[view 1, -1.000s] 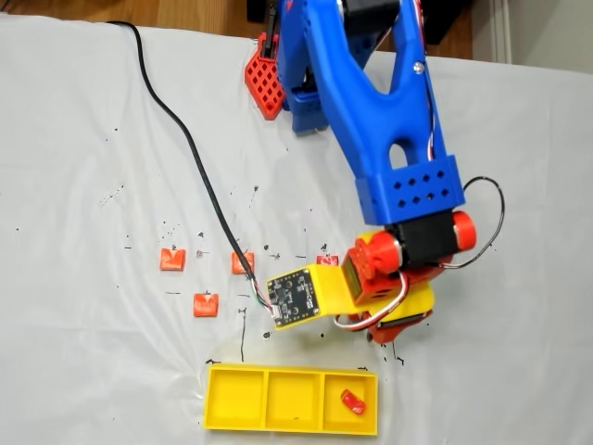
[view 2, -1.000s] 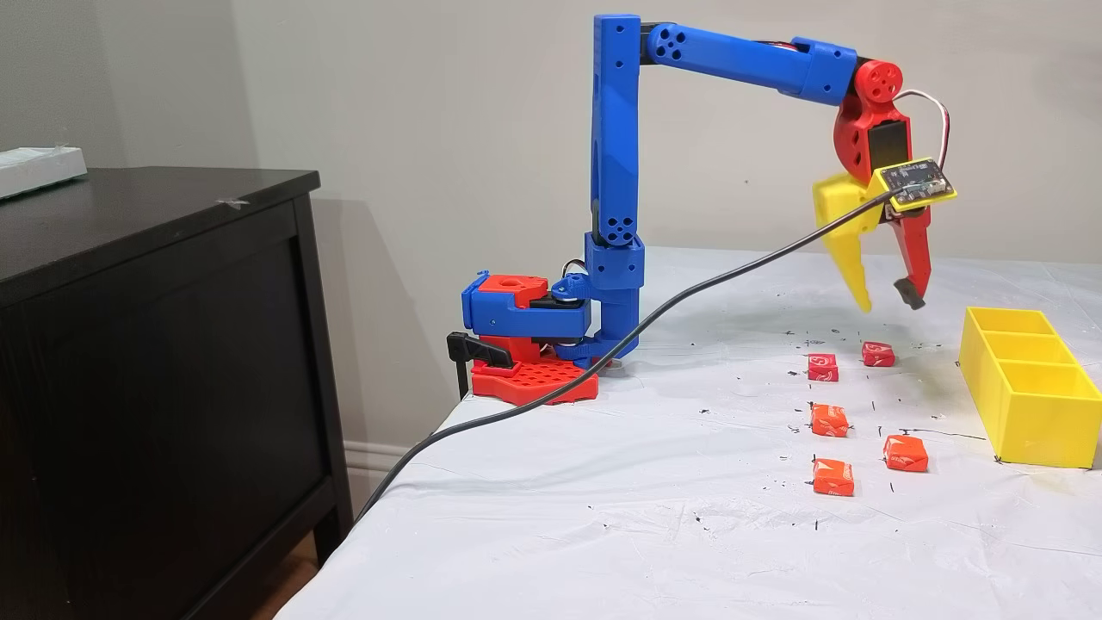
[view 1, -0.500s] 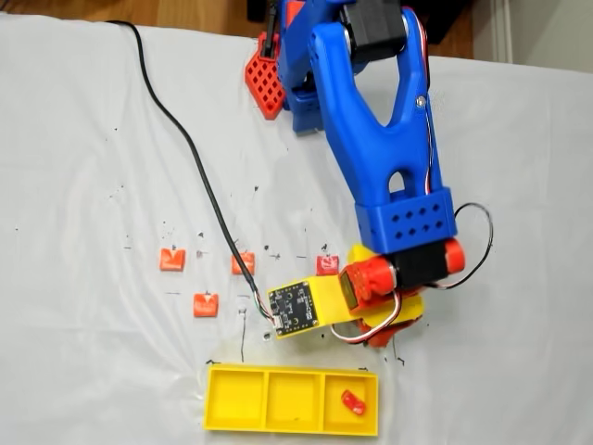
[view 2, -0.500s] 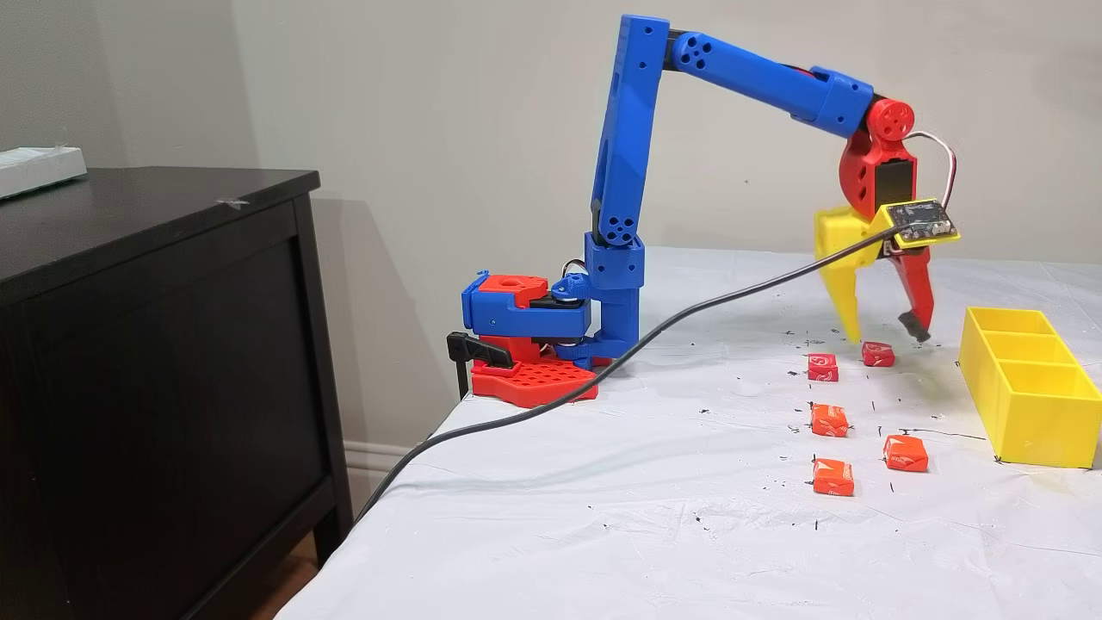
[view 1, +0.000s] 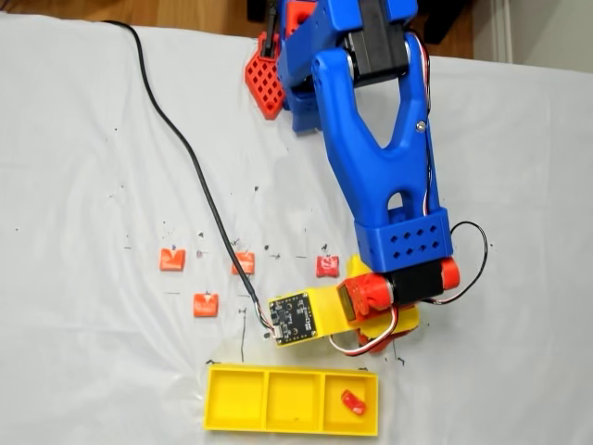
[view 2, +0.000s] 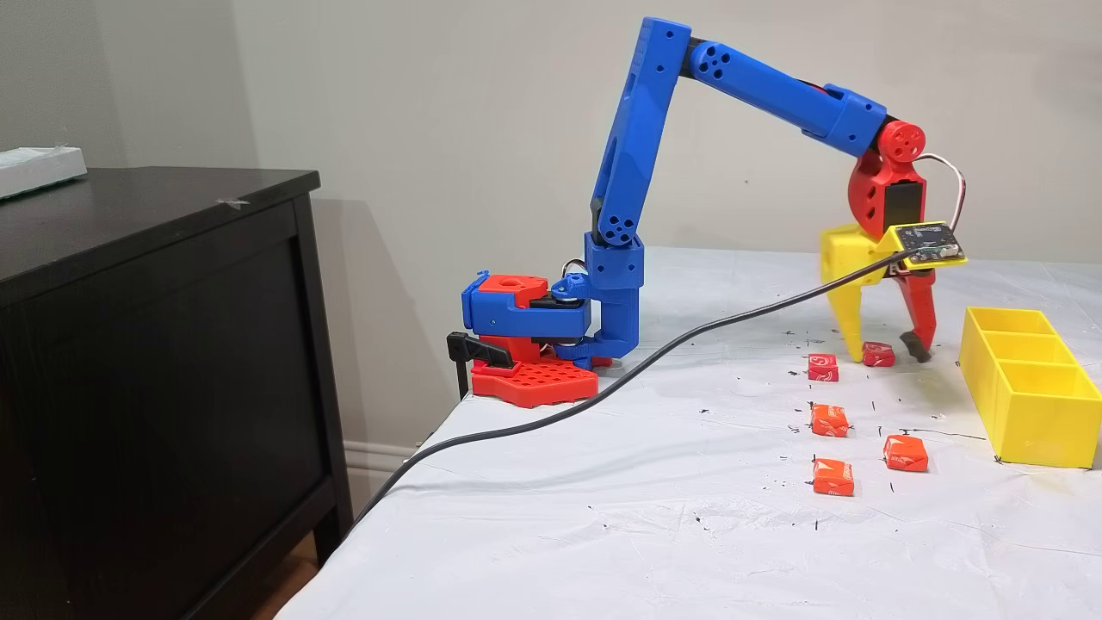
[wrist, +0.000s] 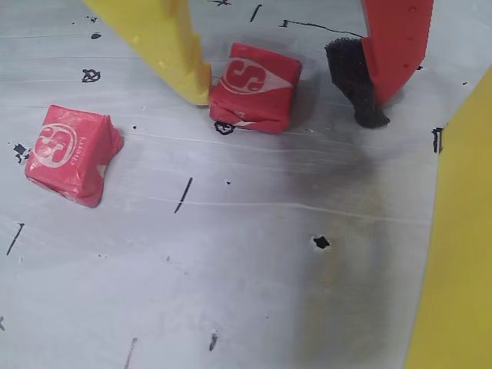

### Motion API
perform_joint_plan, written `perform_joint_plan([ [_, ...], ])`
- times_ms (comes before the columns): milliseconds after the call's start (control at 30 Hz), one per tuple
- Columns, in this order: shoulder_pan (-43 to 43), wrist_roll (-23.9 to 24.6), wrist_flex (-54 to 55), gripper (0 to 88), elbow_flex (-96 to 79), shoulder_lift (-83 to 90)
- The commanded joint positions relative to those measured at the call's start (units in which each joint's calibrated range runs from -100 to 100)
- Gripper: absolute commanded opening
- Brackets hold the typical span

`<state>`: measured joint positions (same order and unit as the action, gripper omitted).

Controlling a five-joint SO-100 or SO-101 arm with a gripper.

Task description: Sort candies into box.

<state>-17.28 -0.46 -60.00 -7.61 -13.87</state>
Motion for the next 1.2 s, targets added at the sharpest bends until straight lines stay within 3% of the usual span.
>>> perform_joint_plan([
  [0,-0.5,0.3,0.9,19.0,2.9,0.0],
  [67,-0.7,0.2,1.7,6.4,1.2,0.9],
  [167,-0.9,0.3,1.4,0.3,-0.4,2.8],
  [667,1.4,0.3,-1.5,0.2,-0.3,18.5],
  [833,4.2,-1.1,2.7,0.2,0.7,23.6],
  [1167,11.2,-0.6,4.9,0.2,14.3,17.7],
])
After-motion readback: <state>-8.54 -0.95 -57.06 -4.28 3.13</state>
